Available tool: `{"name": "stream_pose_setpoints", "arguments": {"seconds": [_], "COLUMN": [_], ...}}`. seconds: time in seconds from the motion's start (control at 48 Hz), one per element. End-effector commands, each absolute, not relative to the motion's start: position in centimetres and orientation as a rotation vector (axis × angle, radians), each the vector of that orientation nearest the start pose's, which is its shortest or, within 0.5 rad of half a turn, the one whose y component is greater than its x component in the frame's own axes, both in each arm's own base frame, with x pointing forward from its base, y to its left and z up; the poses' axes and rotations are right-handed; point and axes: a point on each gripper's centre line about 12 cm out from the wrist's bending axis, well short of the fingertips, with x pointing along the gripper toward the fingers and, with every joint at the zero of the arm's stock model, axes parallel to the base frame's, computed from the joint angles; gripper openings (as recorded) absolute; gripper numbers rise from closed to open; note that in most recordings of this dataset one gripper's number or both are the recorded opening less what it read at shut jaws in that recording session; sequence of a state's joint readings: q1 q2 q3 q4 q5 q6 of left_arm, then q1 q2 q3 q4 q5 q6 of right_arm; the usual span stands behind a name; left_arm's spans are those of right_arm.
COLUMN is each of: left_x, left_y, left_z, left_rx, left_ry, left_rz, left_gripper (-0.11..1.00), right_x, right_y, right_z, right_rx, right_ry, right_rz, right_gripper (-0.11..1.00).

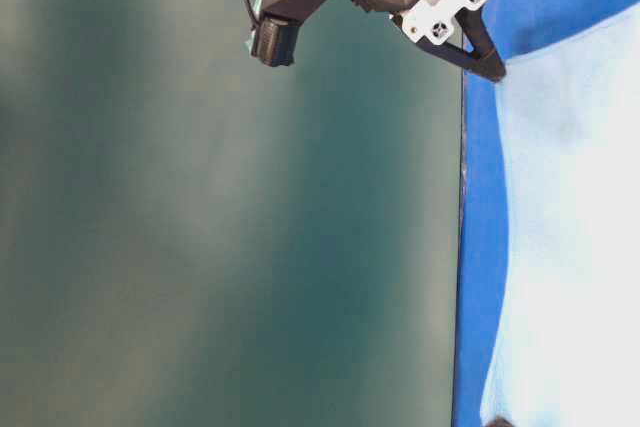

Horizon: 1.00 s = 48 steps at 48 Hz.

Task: Fold the light blue towel.
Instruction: 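Pull both held corners toward the near edge, folding the towel in half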

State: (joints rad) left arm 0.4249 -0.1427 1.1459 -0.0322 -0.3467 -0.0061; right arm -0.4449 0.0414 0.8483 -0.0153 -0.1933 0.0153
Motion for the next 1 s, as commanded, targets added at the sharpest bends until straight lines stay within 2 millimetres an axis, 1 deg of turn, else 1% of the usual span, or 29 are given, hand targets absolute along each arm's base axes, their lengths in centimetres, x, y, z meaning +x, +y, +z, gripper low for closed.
{"name": "stream_pose_setpoints", "arguments": {"seconds": [0.0, 0.146, 0.292, 0.459, 0.604, 0.771, 0.875, 0.98], "left_x": [24.9, 24.9, 24.6, 24.2, 24.3, 24.3, 24.3, 24.6], "left_y": [10.3, 7.7, 4.8, 1.2, -1.8, -4.7, -6.2, -7.2], "left_z": [11.4, 11.6, 12.1, 12.1, 12.1, 11.9, 11.9, 11.7], "left_rx": [-0.152, -0.125, -0.101, -0.084, -0.095, -0.121, -0.119, -0.116], "left_ry": [0.622, 0.631, 0.645, 0.676, 0.684, 0.701, 0.714, 0.725], "left_rz": [0.395, 0.305, 0.204, 0.074, -0.022, -0.112, -0.16, -0.188], "left_gripper": [0.01, 0.01, 0.01, 0.01, 0.01, 0.01, 0.01, 0.01], "right_x": [32.0, 32.1, 32.3, 32.6, 32.8, 32.7, 32.5, 32.5], "right_y": [-13.9, -11.0, -7.2, -3.4, -0.3, 2.6, 4.5, 5.5], "right_z": [13.0, 13.8, 14.3, 14.2, 14.2, 14.1, 14.0, 13.9], "right_rx": [0.141, 0.126, 0.1, 0.107, 0.127, 0.154, 0.161, 0.169], "right_ry": [0.662, 0.679, 0.694, 0.72, 0.724, 0.733, 0.74, 0.743], "right_rz": [-0.393, -0.321, -0.219, -0.129, -0.061, -0.001, 0.041, 0.06], "right_gripper": [0.01, 0.01, 0.01, 0.01, 0.01, 0.01, 0.0, 0.0]}}
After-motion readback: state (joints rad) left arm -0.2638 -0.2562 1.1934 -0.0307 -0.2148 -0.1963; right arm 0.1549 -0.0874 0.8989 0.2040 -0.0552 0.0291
